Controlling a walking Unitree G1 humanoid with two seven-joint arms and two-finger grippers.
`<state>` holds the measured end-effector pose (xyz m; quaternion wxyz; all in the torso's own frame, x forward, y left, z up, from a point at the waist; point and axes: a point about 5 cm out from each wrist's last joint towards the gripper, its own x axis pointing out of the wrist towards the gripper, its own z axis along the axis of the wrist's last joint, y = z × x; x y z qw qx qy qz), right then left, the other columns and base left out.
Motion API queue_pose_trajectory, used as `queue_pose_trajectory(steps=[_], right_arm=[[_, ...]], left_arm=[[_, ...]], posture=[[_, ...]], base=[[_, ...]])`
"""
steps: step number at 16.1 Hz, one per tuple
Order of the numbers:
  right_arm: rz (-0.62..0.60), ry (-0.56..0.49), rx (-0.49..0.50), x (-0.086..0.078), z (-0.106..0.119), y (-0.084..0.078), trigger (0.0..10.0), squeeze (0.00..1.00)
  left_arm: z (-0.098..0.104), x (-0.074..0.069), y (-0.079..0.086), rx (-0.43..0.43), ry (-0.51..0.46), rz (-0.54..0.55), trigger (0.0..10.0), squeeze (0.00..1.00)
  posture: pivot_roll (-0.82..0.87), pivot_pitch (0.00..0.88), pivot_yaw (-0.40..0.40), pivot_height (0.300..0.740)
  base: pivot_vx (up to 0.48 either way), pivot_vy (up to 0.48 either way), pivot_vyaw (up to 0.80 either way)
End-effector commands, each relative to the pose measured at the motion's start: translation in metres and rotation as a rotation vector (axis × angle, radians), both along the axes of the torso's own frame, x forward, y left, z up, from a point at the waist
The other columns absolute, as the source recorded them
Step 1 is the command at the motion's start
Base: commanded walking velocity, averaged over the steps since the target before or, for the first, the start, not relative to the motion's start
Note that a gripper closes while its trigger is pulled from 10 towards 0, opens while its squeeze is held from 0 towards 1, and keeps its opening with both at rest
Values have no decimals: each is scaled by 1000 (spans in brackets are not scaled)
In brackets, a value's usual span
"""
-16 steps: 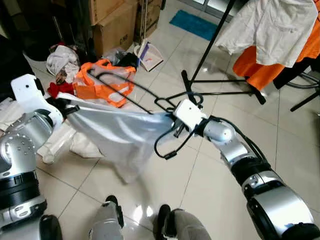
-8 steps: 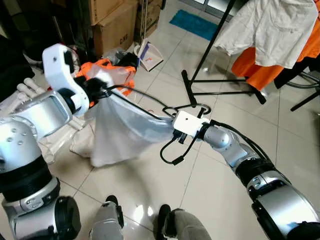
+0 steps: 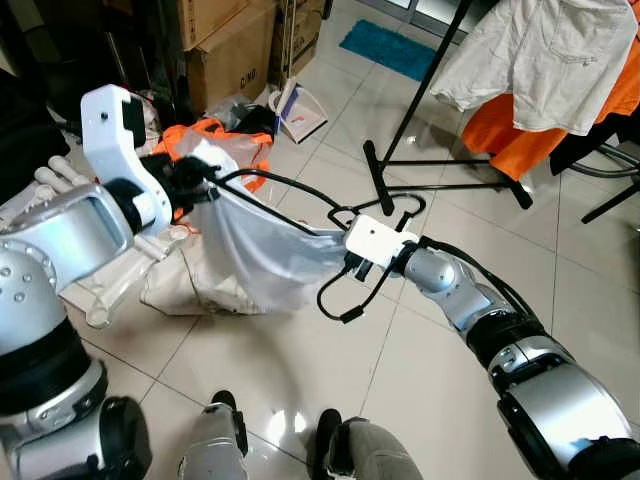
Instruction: Hang hanger
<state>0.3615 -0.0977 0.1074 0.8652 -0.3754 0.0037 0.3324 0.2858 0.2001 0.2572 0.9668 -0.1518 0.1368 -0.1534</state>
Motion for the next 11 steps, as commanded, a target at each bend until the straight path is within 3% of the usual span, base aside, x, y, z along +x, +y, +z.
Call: queue_pose_trajectory(steps=[1,2,6,11], right_arm=[[-70,37,24,3,-3,-13,0,0],[-78,41,39,3,-2,-13,0,0],[-97,16,35,4,-1,-17,0,0],[-31,-57,-84,0,-4,-13,0,0]], left_arm=[[-7,1,4,36,21,29,10000,0],[-13,3,10,32,42,62,10000,0],[-53,14,66,147,142,411,10000,0],[-63,15,64,122,175,401,10000,0]], posture=[[91,215,-203,740],[85,218,-202,740],[74,221,-195,740],[73,224,-193,740]], base=[[0,0,0],[0,0,0],[0,0,0],[0,0,0]])
